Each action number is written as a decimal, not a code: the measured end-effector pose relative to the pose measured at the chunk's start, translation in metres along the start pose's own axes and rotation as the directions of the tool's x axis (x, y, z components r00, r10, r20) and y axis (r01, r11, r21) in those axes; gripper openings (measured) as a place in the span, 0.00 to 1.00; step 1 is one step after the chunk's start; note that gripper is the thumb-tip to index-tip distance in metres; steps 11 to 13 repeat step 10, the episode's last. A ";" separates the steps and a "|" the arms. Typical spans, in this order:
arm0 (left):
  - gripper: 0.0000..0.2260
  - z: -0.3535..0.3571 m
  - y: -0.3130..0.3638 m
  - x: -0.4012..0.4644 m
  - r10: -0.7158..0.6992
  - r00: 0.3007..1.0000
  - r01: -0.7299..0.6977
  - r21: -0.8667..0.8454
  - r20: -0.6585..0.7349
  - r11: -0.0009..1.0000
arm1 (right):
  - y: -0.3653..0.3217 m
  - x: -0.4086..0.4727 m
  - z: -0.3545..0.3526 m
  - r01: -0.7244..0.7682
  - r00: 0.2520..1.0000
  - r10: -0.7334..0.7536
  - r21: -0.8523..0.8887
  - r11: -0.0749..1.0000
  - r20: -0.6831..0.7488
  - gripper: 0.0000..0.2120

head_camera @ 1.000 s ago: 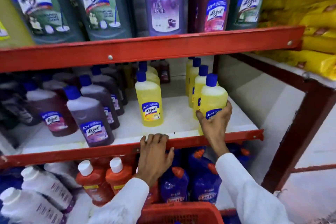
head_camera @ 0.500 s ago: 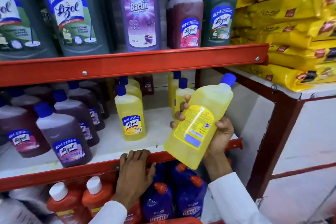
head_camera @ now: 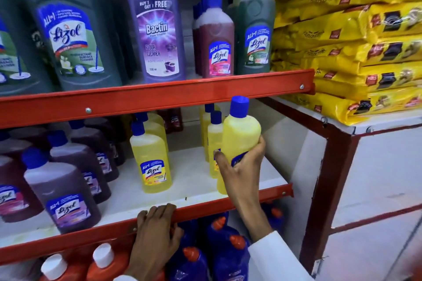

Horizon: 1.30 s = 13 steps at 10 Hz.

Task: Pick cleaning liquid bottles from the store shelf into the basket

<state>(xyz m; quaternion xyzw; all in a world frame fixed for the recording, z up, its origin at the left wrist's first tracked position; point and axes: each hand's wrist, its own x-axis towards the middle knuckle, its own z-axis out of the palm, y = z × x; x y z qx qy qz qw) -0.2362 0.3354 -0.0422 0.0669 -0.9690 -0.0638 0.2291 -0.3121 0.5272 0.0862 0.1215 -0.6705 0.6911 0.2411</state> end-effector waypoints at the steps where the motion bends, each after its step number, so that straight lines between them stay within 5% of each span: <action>1: 0.21 -0.002 0.000 0.000 -0.001 1.000 0.001 -0.007 0.012 1.000 | 0.015 0.006 0.011 -0.034 0.999 0.031 -0.113 0.993 -0.026 0.47; 4: 0.21 -0.003 -0.001 0.001 0.021 1.000 -0.022 0.011 0.002 1.000 | 0.061 0.021 0.022 -0.128 0.989 0.142 -0.267 0.955 0.033 0.49; 8: 0.21 -0.006 0.001 0.000 -0.021 0.996 0.022 -0.011 0.086 1.000 | 0.072 0.020 0.024 -0.134 0.987 0.152 -0.271 0.953 0.044 0.48; 10: 0.26 -0.030 -0.002 -0.004 0.006 1.000 -0.006 -0.010 0.029 1.000 | 0.058 0.006 -0.002 -0.163 0.987 0.161 -0.216 0.963 -0.029 0.59; 13: 0.26 -0.030 -0.002 -0.004 0.006 1.000 -0.006 -0.010 0.029 1.000 | 0.058 0.006 -0.002 -0.163 0.987 0.161 -0.216 0.963 -0.029 0.59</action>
